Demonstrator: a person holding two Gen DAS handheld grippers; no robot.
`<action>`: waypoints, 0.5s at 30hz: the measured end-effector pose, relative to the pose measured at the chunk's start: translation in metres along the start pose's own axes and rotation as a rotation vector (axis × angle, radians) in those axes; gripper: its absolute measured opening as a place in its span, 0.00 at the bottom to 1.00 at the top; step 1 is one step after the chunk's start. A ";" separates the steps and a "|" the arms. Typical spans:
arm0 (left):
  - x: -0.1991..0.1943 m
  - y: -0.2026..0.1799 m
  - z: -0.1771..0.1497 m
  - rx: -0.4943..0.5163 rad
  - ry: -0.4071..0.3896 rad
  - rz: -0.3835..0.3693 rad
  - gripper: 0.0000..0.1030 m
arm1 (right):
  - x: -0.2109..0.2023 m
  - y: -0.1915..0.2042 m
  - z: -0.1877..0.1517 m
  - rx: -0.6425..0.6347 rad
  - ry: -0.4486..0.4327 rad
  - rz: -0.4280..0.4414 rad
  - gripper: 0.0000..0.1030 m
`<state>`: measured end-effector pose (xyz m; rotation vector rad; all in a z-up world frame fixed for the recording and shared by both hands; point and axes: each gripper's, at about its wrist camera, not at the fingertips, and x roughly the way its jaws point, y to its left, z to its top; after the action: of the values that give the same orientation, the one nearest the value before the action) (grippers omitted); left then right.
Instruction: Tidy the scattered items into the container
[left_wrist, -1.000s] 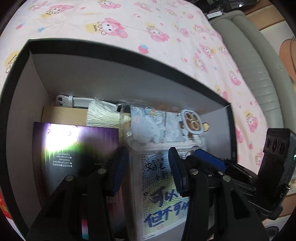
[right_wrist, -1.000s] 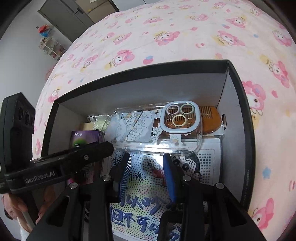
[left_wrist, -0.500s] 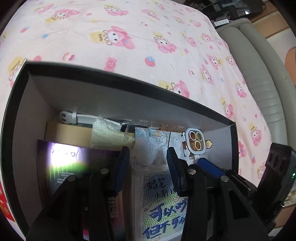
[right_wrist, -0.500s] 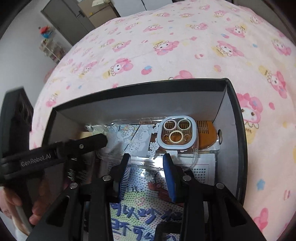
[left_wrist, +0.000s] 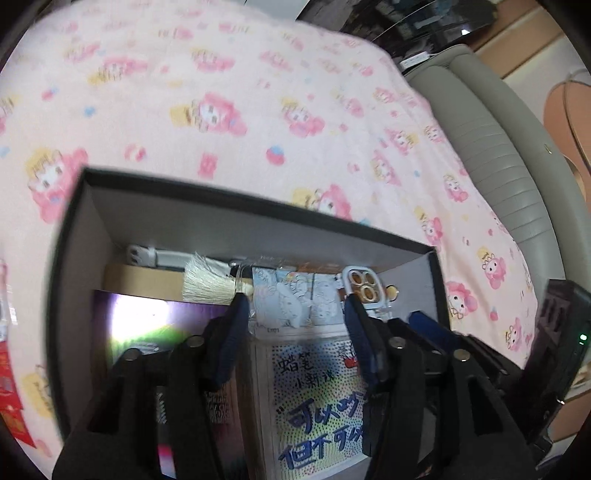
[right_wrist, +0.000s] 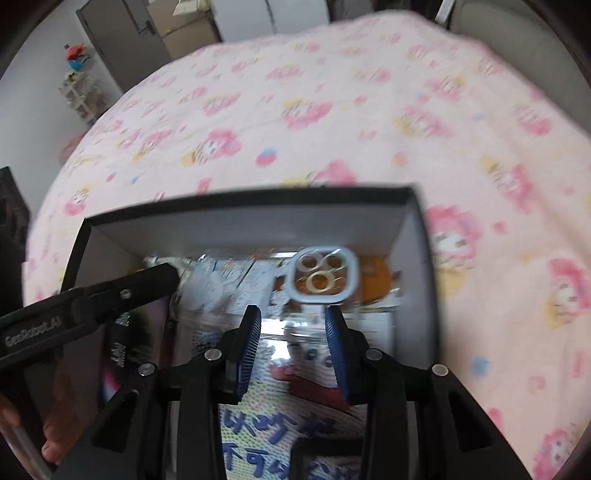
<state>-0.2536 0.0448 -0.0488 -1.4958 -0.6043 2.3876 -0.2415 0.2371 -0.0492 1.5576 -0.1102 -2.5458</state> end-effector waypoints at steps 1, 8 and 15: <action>-0.007 -0.003 -0.001 0.011 -0.021 0.010 0.70 | -0.006 0.002 -0.002 -0.005 -0.023 -0.009 0.34; -0.084 -0.033 -0.021 0.144 -0.236 0.174 0.99 | -0.073 0.019 -0.016 0.002 -0.195 -0.057 0.70; -0.155 -0.047 -0.056 0.221 -0.333 0.223 0.99 | -0.139 0.043 -0.049 0.009 -0.320 -0.087 0.71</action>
<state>-0.1357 0.0316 0.0750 -1.1344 -0.2332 2.7959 -0.1313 0.2193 0.0568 1.1688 -0.0927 -2.8464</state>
